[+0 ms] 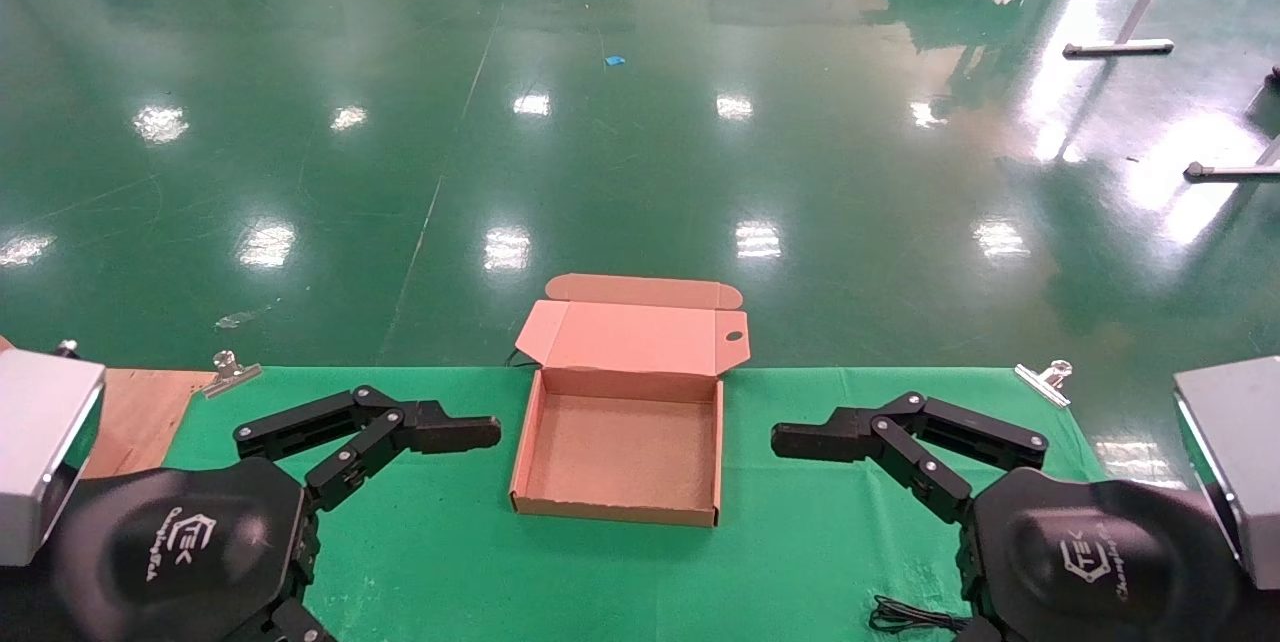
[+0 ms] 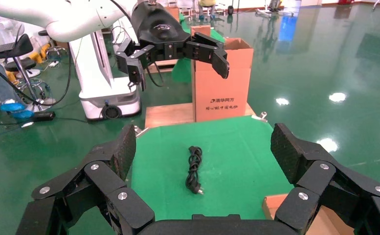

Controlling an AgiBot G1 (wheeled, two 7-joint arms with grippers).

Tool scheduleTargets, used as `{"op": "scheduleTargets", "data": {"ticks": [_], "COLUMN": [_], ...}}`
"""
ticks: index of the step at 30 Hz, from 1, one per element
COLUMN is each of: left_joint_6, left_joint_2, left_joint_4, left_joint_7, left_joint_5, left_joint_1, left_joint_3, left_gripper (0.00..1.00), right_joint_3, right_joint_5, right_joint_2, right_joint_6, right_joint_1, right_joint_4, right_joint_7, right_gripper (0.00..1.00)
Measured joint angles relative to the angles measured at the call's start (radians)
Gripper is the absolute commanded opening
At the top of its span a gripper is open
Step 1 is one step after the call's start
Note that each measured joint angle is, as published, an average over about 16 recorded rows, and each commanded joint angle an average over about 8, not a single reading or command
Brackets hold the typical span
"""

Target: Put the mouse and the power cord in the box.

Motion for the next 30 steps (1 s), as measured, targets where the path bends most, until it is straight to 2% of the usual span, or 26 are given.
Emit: {"op": "scheduleTargets", "data": {"ticks": [30], "left_joint_6": [0.000], "left_joint_2": [0.000], "left_joint_4": [0.000], "left_joint_7": [0.000], "left_joint_5": [0.000], "left_joint_1": [0.000], "left_joint_3": [0.000], "left_gripper": [1.00], "right_joint_3": [0.000], "right_joint_5": [0.001], "right_joint_2": [-0.001], "right_joint_6": [0.000], "right_joint_1": [0.000], "right_joint_4": [-0.001], "right_joint_7": [0.000], "right_gripper": [1.00]}}
